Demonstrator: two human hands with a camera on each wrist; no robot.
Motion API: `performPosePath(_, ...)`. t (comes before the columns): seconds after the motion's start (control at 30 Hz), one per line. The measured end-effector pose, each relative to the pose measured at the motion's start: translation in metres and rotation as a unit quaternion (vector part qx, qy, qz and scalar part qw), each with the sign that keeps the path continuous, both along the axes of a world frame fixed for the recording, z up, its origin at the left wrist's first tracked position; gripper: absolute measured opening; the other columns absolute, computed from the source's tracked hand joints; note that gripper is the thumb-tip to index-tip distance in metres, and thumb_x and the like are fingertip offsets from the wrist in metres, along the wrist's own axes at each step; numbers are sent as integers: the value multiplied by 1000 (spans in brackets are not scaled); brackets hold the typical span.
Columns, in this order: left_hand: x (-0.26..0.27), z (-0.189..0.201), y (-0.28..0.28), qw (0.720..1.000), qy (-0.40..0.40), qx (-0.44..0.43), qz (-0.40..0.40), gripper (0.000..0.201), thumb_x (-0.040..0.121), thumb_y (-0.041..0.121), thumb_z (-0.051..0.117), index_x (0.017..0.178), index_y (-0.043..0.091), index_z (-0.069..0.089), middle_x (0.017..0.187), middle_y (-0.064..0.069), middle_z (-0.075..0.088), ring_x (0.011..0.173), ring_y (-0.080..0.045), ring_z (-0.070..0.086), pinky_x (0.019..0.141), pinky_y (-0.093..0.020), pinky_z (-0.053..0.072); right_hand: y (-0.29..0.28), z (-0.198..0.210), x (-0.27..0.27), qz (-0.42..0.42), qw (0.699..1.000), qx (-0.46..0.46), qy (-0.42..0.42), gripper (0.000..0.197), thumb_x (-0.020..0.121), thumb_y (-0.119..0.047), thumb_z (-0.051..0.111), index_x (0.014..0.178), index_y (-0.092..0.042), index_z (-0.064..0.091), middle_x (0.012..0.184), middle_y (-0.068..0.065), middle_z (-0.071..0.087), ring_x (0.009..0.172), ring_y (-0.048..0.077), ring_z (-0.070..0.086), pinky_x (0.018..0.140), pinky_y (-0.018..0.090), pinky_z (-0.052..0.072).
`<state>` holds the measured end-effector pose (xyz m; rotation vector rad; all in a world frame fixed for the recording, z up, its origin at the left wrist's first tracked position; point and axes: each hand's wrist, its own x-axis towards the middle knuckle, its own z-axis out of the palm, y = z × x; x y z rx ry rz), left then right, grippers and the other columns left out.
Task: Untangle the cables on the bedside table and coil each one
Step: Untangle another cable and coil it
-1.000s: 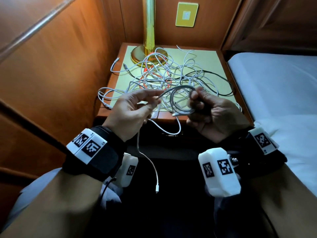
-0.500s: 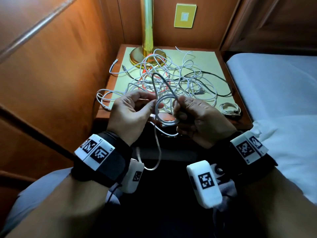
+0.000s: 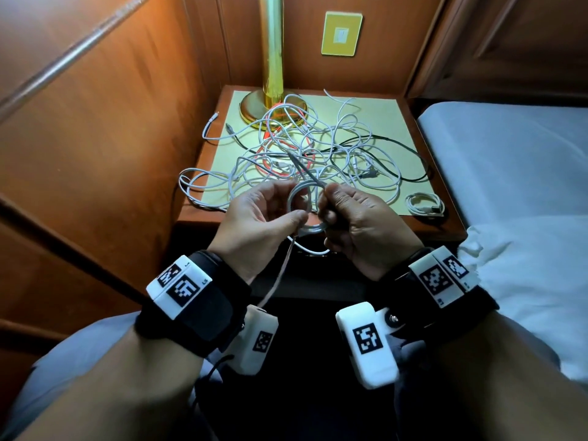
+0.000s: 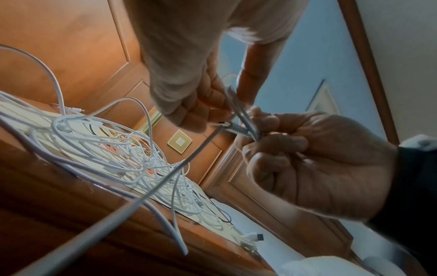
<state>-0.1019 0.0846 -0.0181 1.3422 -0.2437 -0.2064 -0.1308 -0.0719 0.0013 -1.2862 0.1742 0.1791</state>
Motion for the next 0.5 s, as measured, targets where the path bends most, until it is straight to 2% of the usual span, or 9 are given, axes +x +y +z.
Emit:
performPosePath(0.07,-1,3,0,998,35,-44,-13,47,70,-5,61,117,-4,57,89,-12,68,77,-16,66,72,-20,54,0,0,1,-12,1000,1,10,32,106,-28,41,80,-14,52,60,-3,41,36,4,31,46,24,21)
performPosePath(0.13,-1,8,2,994,69,-77,-31,52,65,-10,53,117,-3,52,77,-9,67,65,-14,64,62,-18,51,-1,0,3,-22,1000,3,14,32,106,-28,42,80,-15,53,61,-3,42,36,5,30,45,24,22)
performPosePath(0.2,-2,11,1,993,77,-77,-44,50,64,-11,53,112,4,51,71,-4,65,63,-11,61,62,-17,50,0,-1,3,-31,999,-4,10,32,106,-29,43,80,-15,54,62,-2,42,37,5,30,46,26,22)
performPosePath(0.27,-4,12,-1,996,66,-45,-36,46,67,-4,64,109,10,51,73,-4,66,69,-14,62,71,-23,53,2,-3,3,-38,999,-21,-1,32,106,-28,43,79,-14,55,62,-1,42,37,5,32,45,25,24)
performPosePath(0.33,-4,8,-2,1000,29,6,0,41,72,7,72,106,13,50,81,-13,67,75,-24,62,78,-37,53,5,-4,2,-44,998,-43,-25,33,106,-26,44,78,-12,55,60,1,43,38,5,34,43,21,26)
performPosePath(0.4,-2,2,-1,996,-22,72,55,36,74,21,76,99,18,50,84,-19,63,71,-29,60,74,-48,52,6,-6,3,-51,995,-68,-53,33,106,-24,45,77,-11,56,60,2,44,40,5,36,41,17,29)
performPosePath(0.47,1,-2,1,982,-81,136,105,29,74,28,76,89,24,51,83,-12,63,69,-35,64,71,-54,56,6,-9,5,-57,990,-103,-75,34,105,-25,46,77,-12,58,60,1,47,43,7,38,42,17,31)
performPosePath(0.5,3,-3,3,972,-109,167,123,25,75,27,75,83,25,52,81,-7,64,69,-34,66,70,-53,57,5,-10,6,-58,988,-120,-84,34,105,-26,47,76,-13,59,61,1,48,44,8,39,42,18,32)
